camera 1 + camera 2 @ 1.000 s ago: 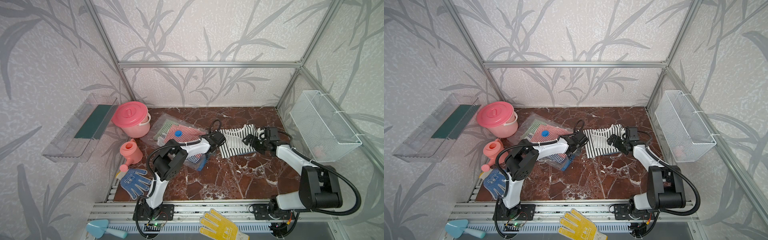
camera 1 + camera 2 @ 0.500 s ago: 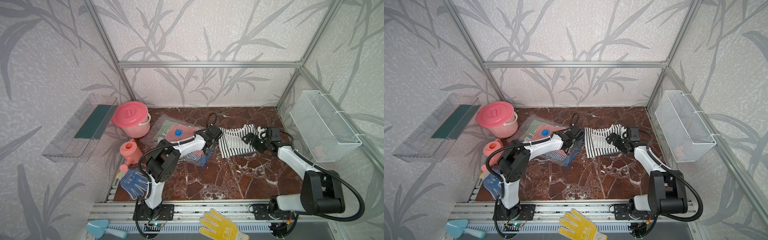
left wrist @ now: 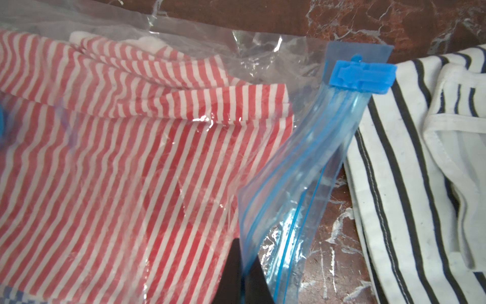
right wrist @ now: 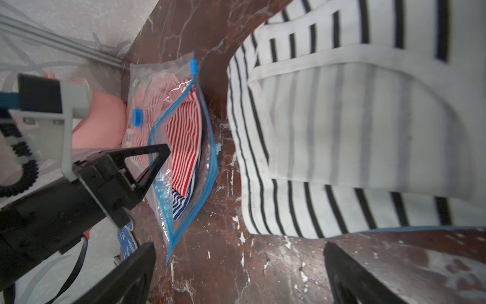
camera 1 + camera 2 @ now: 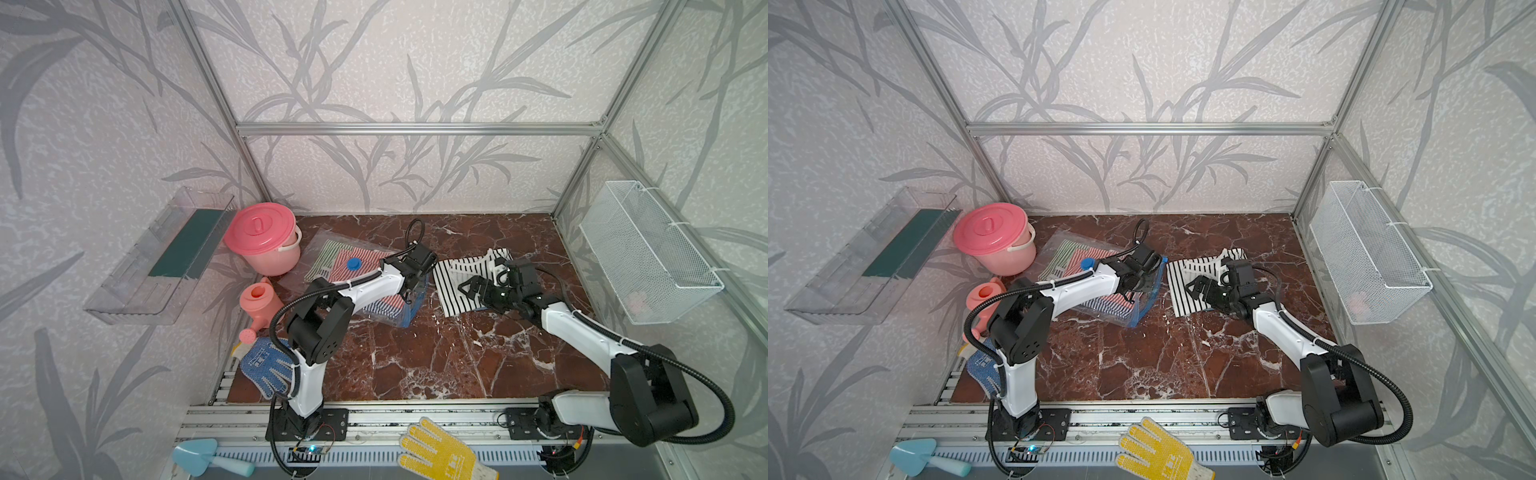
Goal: Take the tank top out of the vacuum bag
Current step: Open the vacuum bag at the center of the board.
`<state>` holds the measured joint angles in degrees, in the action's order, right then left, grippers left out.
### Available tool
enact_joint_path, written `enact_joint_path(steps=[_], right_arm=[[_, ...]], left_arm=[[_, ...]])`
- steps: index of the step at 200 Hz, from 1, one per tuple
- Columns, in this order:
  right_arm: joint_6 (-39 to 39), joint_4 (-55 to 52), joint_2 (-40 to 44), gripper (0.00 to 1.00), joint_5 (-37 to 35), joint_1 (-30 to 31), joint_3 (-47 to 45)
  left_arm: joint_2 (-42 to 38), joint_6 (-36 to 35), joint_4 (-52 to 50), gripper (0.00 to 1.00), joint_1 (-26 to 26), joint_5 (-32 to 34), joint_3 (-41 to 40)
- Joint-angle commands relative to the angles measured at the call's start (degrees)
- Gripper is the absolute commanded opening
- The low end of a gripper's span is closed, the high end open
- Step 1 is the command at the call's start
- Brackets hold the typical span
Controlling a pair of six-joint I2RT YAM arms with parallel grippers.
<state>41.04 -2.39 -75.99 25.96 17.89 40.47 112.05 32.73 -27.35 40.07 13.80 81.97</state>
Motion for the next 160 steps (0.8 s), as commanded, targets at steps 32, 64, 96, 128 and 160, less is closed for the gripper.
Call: enact_joint_path(steps=[32,64,96,128,160], right_arm=[[5.23,9.41,-0.34,0.96,-3.79,9.0,-0.68],[7.85,14.6,-3.24,0.84,-3.4,10.7,-2.14],[10.16,19.91,-5.02,0.74,-2.66,11.53,-4.21],[10.03,19.44,-5.23,0.7,-4.03,12.39,-4.57],[10.02,19.82,-6.16,0.69,-5.17,13.34,-4.61]], left_arm=[[-5.68,2.04,2.81,0.0,0.26,-1.98,-2.72],[-7.78,2.42,3.45,0.0,0.26,-1.89,-4.37],[-9.02,2.61,4.14,0.0,0.27,-2.56,-5.44],[-9.35,2.95,4.32,0.0,0.44,-3.5,-6.27],[-9.96,2.6,4.9,0.0,0.62,-3.65,-7.11]])
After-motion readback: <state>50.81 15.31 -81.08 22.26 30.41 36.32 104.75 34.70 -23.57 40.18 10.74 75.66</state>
